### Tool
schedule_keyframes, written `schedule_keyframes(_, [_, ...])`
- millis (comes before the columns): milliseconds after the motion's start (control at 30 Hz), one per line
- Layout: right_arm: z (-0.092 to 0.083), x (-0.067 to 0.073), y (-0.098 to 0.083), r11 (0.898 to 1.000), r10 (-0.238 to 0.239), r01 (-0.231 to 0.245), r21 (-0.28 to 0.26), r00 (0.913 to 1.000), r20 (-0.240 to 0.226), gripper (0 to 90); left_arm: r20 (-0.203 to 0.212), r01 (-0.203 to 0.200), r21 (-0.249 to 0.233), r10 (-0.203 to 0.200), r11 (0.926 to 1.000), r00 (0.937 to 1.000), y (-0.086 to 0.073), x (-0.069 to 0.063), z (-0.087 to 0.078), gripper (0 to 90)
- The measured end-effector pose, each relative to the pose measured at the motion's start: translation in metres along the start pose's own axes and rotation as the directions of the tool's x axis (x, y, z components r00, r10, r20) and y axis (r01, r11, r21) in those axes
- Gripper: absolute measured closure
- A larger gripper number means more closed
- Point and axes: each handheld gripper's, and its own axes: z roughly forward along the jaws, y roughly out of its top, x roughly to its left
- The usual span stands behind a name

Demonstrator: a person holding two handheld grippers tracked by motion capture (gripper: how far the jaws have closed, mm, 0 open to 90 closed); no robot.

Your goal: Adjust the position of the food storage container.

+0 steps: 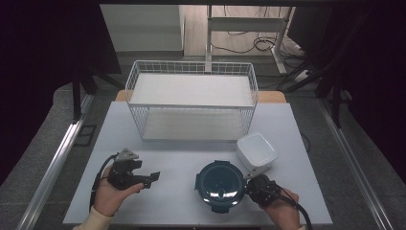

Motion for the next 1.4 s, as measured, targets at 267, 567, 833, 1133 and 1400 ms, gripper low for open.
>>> schedule_keyframes(267, [0.007, 0.011, 0.011, 1.0, -0.01, 0.009, -0.007, 0.9997, -0.024, 89.8, 0.0, 0.002, -0.001, -0.002, 1.0, 1.0, 0.0, 0.001, -0.001, 17.6])
schedule_keyframes(567, [0.014, 0.026, 0.027, 0.999, -0.052, 0.052, -0.009, 0.9983, -0.027, 89.8, 0.004, 0.005, -0.003, -0.005, 1.0, 1.0, 0.0, 0.002, -0.001, 17.6])
schedule_keyframes(833, [0.023, 0.033, 0.043, 0.997, -0.075, 0.074, -0.025, 0.9958, -0.052, 89.8, 0.004, 0.005, -0.001, -0.005, 1.0, 1.0, 0.0, 0.003, 0.0, 17.7])
schedule_keyframes(1133, [0.032, 0.045, 0.058, 0.994, -0.104, 0.099, -0.05, 0.9909, -0.086, 89.8, 0.001, 0.007, 0.001, -0.007, 1.0, 1.0, -0.001, 0.003, 0.001, 17.7])
schedule_keyframes(1400, [0.037, 0.042, 0.059, 0.991, -0.103, 0.092, -0.098, 0.9879, -0.116, 89.7, 0.0, 0.01, 0.002, -0.01, 0.9999, 0.9999, -0.002, 0.006, 0.0, 17.7])
